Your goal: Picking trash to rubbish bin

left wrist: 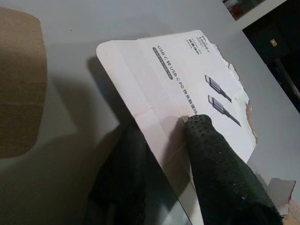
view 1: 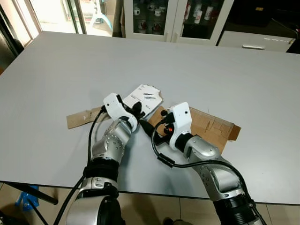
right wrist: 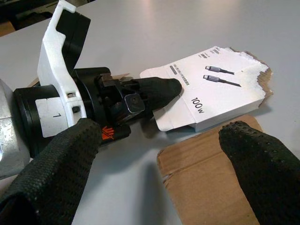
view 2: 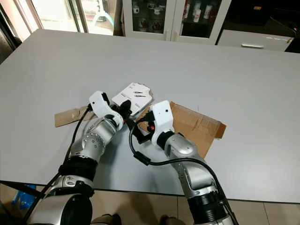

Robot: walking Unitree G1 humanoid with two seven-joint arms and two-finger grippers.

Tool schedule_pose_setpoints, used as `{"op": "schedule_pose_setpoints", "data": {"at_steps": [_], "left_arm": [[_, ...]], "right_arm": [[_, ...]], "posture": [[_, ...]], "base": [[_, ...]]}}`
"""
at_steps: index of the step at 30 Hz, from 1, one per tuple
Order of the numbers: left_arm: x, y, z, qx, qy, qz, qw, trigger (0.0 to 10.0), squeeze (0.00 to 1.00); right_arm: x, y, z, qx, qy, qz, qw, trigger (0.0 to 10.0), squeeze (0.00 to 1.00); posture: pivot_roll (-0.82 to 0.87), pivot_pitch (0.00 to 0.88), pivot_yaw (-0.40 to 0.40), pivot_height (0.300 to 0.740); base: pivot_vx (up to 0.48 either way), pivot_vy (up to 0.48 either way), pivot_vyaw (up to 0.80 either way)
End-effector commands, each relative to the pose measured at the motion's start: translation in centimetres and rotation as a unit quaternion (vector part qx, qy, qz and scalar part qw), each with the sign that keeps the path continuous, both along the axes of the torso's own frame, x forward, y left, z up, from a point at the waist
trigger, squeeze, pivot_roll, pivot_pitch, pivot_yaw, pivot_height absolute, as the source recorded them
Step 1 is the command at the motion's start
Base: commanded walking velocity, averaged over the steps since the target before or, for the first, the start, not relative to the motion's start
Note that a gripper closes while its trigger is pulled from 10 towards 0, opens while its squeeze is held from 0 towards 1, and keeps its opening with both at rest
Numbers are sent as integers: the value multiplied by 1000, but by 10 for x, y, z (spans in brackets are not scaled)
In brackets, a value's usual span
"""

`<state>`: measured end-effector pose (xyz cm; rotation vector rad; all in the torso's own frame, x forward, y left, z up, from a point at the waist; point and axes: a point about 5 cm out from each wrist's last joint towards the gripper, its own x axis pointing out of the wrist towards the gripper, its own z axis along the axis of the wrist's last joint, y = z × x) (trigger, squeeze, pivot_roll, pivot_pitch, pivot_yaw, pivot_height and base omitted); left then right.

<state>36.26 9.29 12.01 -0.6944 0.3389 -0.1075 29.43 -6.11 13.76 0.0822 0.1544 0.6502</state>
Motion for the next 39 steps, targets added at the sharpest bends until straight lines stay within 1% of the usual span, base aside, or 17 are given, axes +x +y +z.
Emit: {"op": "schedule_pose_setpoints", "data": {"at_steps": [1, 10, 14, 15, 16, 17, 18, 19, 20, 22, 23, 24, 25, 32, 35, 36, 39], "left_arm": [[-2, -16, -3, -12, 18, -19, 1000, 0, 0], [-1, -18, 0, -12, 6, -24, 1000, 0, 0], [0, -19, 5, 5, -16, -30, 999, 0, 0], [1, -19, 8, 19, -26, -31, 999, 0, 0], [2, -17, 13, 62, -52, -27, 996, 0, 0], [2, -17, 23, 116, -95, -34, 988, 0, 0], [2, -19, 29, 150, -124, -41, 980, 0, 0], [2, -19, 29, 150, -124, -41, 980, 0, 0], [1, -21, 44, 190, -175, -43, 965, 0, 0], [1, -22, 48, 197, -188, -40, 961, 0, 0], [1, -21, 56, 213, -212, -33, 953, 78, 0], [0, -20, 59, 218, -222, -27, 950, 4196, 0], [0, -20, 62, 222, -231, -22, 947, 10000, 0], [0, -16, 68, 258, -257, -8, 931, 10000, 0], [-1, -12, 68, 276, -262, -4, 925, 10000, 0], [-1, -8, 65, 290, -260, -1, 921, 10000, 0], [-2, -3, 62, 307, -260, 2, 916, 10000, 0]], "right_arm": [[-1, 1, 0, 1, 3, 6, 1000, 10000, 0], [-1, 1, 0, 1, 2, 4, 1000, 10000, 0], [0, 1, 0, 2, 1, 2, 1000, 10000, 0], [1, 1, 0, 1, 1, 1, 1000, 10000, 0], [1, 1, 1, 1, 0, -1, 1000, 10000, 0], [3, 0, 1, 2, -2, -4, 1000, 10000, 0], [3, 0, 2, 2, -3, -5, 1000, 10000, 0], [3, 0, 2, 2, -3, -5, 1000, 10000, 0], [6, -2, 3, 2, -6, -13, 1000, 10000, 0], [6, -2, 3, 2, -7, -15, 1000, 10000, 0], [8, -2, 3, 2, -8, -17, 1000, 10000, 0], [9, -3, 4, 2, -10, -19, 1000, 10000, 0], [10, -3, 5, 2, -12, -22, 1000, 10000, 0], [19, -10, 11, 11, -29, -62, 998, 10000, 0], [25, -18, 18, 31, -46, -101, 993, 10000, 0], [29, -25, 23, 46, -60, -135, 988, 10000, 0], [33, -33, 28, 56, -73, -172, 981, 10000, 0]], "posture": [[-80, 121, -36, 740], [-79, 118, -34, 740], [-76, 113, -34, 740], [-75, 112, -34, 740], [-76, 111, -34, 740], [-74, 108, -34, 740], [-74, 108, -34, 740], [-74, 108, -34, 740], [-68, 102, -36, 740], [-68, 101, -36, 740], [-65, 98, -36, 740], [-63, 94, -37, 740], [-62, 93, -37, 740], [-57, 77, -34, 740], [-52, 71, -32, 740], [-52, 69, -30, 740], [-51, 67, -29, 740]], "base": [[0, 0, 0], [0, 0, 0], [0, 0, 0], [0, 0, 0], [0, 0, 0], [0, 0, 0], [0, 0, 0], [0, 0, 0], [0, 0, 0], [0, 0, 0], [0, 0, 0], [0, 0, 0], [0, 0, 0], [0, 0, 0], [0, 0, 0], [0, 0, 0], [0, 0, 0]]}}
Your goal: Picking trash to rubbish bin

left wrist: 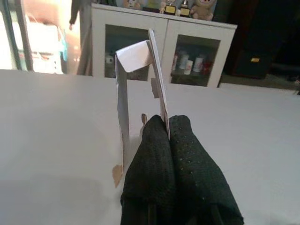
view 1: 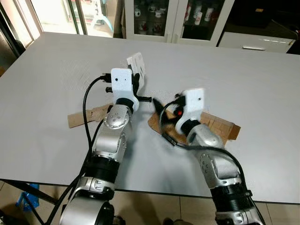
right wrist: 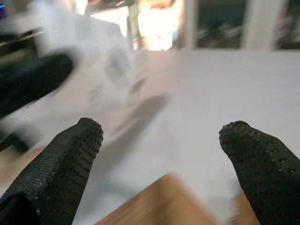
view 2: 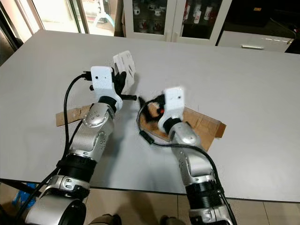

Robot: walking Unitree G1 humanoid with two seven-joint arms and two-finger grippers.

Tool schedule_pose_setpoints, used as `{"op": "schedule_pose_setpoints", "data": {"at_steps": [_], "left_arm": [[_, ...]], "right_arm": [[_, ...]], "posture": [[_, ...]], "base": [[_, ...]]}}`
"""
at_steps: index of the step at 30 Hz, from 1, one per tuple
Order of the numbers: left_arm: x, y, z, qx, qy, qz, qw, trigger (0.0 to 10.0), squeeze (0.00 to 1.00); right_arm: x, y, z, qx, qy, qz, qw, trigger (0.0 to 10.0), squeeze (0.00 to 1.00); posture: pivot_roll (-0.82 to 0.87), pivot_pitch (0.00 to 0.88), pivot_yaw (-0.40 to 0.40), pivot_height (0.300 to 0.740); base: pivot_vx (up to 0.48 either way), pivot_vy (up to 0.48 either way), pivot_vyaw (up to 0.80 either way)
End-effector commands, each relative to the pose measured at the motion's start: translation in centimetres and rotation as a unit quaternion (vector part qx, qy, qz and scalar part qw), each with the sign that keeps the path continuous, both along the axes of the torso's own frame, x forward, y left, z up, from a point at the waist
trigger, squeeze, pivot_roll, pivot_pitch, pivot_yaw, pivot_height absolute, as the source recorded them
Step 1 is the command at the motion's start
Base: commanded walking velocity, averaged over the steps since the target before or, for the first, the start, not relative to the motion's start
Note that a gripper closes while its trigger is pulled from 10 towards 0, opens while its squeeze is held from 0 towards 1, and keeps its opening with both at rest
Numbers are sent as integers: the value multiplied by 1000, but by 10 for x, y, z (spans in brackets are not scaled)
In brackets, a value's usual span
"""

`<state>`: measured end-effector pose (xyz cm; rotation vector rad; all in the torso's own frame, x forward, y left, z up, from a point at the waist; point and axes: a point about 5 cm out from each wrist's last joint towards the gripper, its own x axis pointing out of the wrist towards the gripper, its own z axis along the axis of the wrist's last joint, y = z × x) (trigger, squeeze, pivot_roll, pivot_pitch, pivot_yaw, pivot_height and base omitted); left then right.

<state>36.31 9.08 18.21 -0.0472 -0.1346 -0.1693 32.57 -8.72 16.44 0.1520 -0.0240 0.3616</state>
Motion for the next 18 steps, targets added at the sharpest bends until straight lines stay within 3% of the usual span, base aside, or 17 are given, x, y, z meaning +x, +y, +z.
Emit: {"op": "schedule_pose_setpoints", "data": {"at_steps": [1, 9, 18], "left_arm": [[-3, 2, -1, 23, -11, 5, 1000, 10000, 0], [-10, 20, -7, 117, -45, 28, 992, 10000, 0], [-12, 22, -14, 122, -41, 41, 991, 10000, 0]], "right_arm": [[4, -10, 4, 6, -15, -40, 999, 10000, 0], [11, -35, 21, 19, -79, -162, 984, 10000, 0], [14, -42, 18, 27, -83, -203, 975, 10000, 0]], "posture": [[-50, 66, -30, 740], [-30, 59, -37, 740], [-29, 61, -44, 740]], "base": [[0, 0, 0], [0, 0, 0], [0, 0, 0]]}}
